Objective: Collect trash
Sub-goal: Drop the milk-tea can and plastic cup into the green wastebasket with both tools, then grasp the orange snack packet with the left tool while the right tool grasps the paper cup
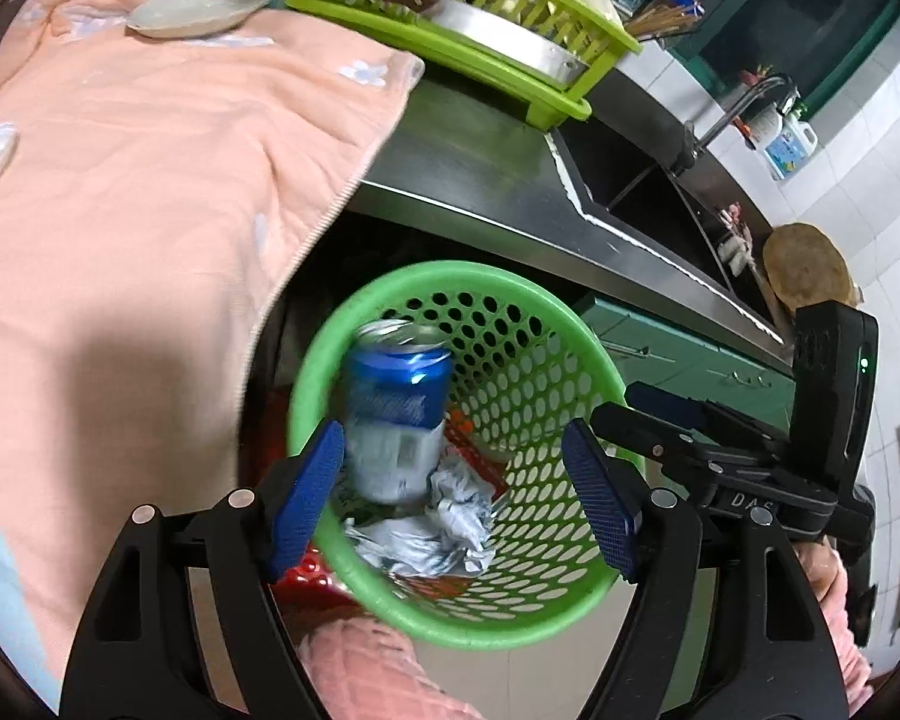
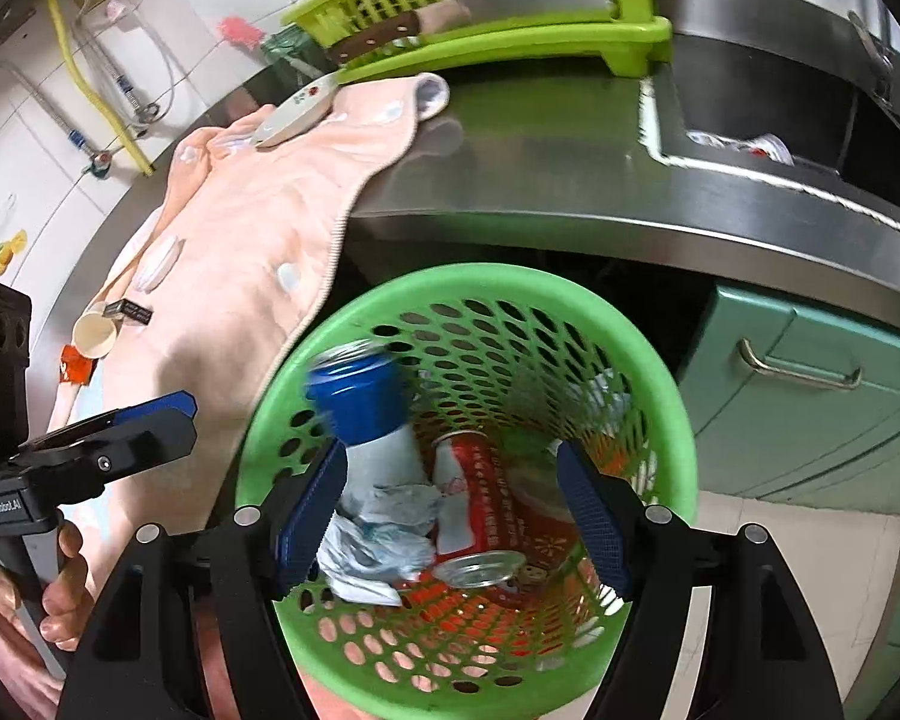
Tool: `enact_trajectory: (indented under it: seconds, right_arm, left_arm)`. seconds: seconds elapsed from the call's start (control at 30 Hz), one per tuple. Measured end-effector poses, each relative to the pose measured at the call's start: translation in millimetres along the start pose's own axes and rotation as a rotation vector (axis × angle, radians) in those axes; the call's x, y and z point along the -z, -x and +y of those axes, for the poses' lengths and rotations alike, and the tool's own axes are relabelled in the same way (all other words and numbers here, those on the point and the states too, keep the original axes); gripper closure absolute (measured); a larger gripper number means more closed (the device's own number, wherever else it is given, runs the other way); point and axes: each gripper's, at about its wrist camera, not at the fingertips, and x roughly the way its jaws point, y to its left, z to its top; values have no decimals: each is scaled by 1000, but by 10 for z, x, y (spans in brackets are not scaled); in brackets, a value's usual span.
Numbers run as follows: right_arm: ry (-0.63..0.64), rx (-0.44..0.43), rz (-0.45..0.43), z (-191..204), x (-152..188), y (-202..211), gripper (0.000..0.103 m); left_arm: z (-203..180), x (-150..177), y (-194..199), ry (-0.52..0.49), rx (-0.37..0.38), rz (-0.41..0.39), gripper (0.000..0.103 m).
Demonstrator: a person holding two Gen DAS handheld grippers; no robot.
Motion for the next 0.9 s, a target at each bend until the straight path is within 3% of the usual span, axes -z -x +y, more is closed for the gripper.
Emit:
enact_trajectory:
  seconds: [0.43,0.9]
  right_arm:
    - [138,-67,6,808,-153,-117,33]
    - [338,-167,46,2163,-392,-569,33]
  left_arm:
    - [620,330,786,61,-119,-97,25]
    - [1817,618,1806,256,-286,-229,25]
